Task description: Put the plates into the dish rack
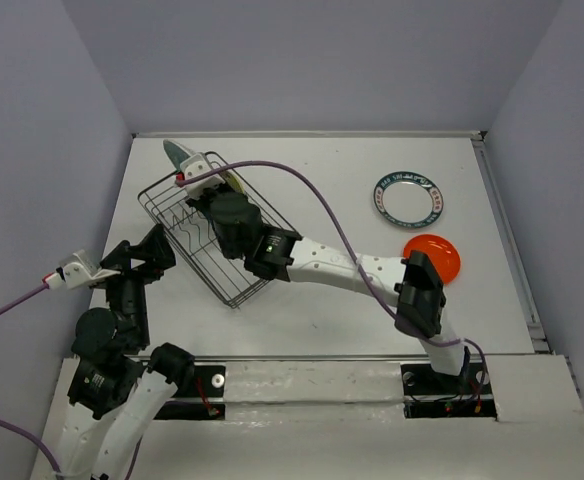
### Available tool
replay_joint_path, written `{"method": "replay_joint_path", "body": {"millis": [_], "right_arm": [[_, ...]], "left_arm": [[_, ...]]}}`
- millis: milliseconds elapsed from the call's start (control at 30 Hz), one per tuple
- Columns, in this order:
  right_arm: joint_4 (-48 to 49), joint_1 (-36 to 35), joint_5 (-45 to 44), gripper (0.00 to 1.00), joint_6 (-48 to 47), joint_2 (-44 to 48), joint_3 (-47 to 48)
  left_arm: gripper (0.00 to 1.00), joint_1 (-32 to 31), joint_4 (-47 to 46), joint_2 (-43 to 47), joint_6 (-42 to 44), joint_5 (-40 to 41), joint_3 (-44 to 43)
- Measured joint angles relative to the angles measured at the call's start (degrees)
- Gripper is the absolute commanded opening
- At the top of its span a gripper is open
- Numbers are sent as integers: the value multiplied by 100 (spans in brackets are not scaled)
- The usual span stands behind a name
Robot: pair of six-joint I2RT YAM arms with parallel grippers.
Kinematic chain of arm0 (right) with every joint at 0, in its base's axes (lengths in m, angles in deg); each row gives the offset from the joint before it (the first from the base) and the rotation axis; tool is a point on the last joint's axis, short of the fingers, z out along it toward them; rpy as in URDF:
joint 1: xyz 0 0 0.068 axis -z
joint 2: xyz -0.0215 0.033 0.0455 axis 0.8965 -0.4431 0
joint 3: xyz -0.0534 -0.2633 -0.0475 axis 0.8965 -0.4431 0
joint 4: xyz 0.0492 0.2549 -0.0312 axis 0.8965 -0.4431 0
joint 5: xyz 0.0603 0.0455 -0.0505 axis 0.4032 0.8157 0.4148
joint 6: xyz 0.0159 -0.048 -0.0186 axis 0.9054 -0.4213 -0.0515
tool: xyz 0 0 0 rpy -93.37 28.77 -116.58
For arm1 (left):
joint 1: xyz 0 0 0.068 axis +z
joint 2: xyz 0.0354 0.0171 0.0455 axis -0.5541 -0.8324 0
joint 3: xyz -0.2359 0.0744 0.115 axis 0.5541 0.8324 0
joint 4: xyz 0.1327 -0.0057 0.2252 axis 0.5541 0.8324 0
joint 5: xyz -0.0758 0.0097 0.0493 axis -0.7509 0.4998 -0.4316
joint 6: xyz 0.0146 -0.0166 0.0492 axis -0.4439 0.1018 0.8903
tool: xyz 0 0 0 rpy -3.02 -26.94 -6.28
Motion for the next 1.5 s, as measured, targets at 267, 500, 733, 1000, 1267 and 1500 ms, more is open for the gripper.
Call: {"method": "replay_joint_path", "body": {"millis": [267, 500, 733, 1000, 1267, 1500], "right_arm": [[330, -184, -227, 7, -804, -337, 590], [402, -181, -236, 7, -682, -343, 741], [376, -181, -234, 7, -442, -481, 743], [216, -181, -208, 7, -229, -951, 756], [-13, -109, -142, 7, -44, -1158, 756], [494, -98, -243, 7, -575, -1331, 811]], "left_arm": [[99, 0, 0, 37, 0, 46, 0], [99, 0, 2, 61, 0, 138, 0], [99, 0, 17, 66, -2, 264, 0], [99, 0, 46, 74, -4, 323, 0], [99, 0, 55, 133, -9, 330, 0], [99, 0, 55, 133, -11, 330, 0]]}}
